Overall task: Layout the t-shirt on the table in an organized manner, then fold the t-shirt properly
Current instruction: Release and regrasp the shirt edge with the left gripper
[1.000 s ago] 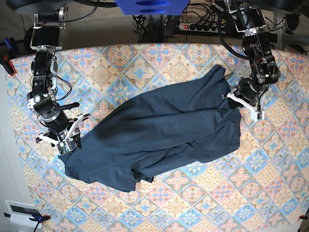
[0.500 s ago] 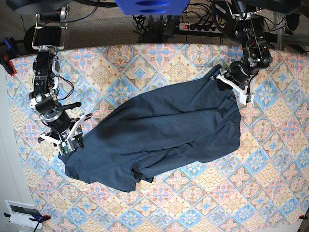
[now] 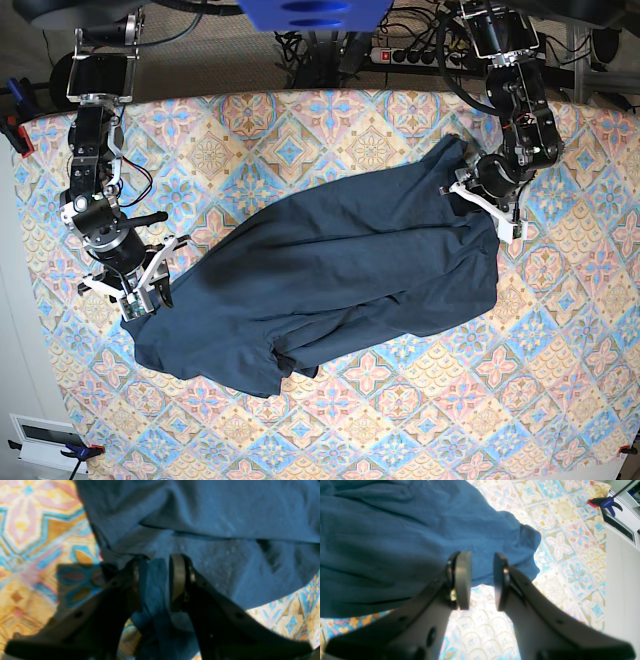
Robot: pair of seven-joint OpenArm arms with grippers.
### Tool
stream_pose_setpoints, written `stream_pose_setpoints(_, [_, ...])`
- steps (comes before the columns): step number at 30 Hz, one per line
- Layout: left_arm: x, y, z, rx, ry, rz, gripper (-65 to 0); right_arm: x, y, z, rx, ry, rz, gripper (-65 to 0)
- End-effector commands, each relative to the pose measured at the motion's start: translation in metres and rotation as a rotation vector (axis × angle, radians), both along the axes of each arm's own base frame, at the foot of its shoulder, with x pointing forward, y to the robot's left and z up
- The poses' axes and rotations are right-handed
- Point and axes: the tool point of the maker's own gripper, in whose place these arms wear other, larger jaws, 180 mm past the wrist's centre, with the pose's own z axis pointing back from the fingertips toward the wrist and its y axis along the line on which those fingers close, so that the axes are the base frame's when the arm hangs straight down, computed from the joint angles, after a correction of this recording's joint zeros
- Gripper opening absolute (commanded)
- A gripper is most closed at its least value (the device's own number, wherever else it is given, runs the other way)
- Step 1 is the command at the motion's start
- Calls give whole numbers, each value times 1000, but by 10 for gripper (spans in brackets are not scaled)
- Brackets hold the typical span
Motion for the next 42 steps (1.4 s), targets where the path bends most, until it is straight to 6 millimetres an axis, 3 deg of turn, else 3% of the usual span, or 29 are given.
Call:
stream_pose_setpoints(1, [11, 3, 12, 6, -47, 1, -496, 7, -1, 20, 0, -64, 5, -504])
stream_pose_setpoints(8, [10, 3, 11, 2, -42, 5, -496, 7, -1, 20, 0, -64, 5, -504])
stream_pose_setpoints(14, [10, 4, -11, -34, 16, 26, -501, 7, -1, 20, 0, -64, 5, -504])
stream_pose_setpoints(25, [24, 8, -2, -26, -70, 55, -503, 7, -1, 20, 0, -64, 5, -504])
stream_pose_setpoints(29, [25, 5, 1, -32, -82, 48, -589, 7, -1, 20, 1, -64, 5, -504])
stream_pose_setpoints(31, [29, 0, 3, -43, -91, 50, -650, 7, -1, 20, 1, -64, 5, -504])
stream_pose_setpoints(36, [33, -8, 7, -61, -101, 36, -650, 7, -2, 20, 0, -63, 3, -504])
stream_pose_setpoints(42, [23, -48, 43, -71, -195, -85, -650, 7, -3, 20, 0, -63, 0, -504])
